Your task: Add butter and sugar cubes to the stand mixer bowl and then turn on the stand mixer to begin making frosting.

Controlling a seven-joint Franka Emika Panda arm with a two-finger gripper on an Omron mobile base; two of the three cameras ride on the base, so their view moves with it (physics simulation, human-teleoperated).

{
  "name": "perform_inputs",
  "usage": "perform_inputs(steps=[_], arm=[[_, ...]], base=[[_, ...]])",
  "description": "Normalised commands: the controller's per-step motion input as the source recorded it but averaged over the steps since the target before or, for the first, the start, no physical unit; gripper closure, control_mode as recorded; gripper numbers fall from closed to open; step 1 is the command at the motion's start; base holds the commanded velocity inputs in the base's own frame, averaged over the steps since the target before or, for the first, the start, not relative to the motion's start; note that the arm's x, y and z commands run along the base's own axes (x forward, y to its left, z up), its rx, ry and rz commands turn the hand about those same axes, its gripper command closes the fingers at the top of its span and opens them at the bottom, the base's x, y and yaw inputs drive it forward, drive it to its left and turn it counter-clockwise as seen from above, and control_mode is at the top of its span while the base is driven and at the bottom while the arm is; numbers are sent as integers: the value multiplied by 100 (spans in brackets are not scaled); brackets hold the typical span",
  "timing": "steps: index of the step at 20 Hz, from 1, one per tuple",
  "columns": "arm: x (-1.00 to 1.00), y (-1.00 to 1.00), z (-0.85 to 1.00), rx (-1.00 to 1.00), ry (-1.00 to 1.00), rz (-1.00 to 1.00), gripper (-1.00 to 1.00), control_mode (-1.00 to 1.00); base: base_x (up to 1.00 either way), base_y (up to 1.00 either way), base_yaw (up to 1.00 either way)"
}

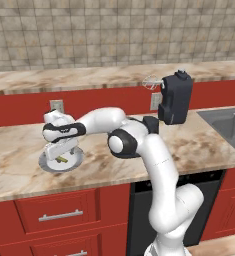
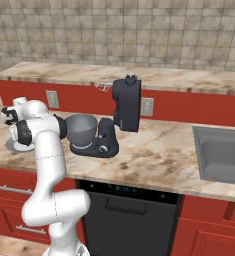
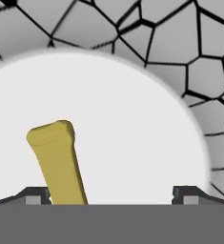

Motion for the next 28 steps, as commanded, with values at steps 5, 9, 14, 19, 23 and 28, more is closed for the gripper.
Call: perform_inputs(steps=[5,9,14,19,23,28], arm=[[0,8,-44,0,0,0,100,-100],[0,0,-33,0,0,0,100,-100],[0,0,-22,0,0,0,100,-100],[0,0,-18,0,0,0,100,-100],[-3,0,-1,1,0,0,100,-100],[-33,-11,75,9,-11,0,100,-100]], base=[[0,0,0],[0,0,0],[0,0,0],[0,0,0],[0,0,0],[0,0,0]])
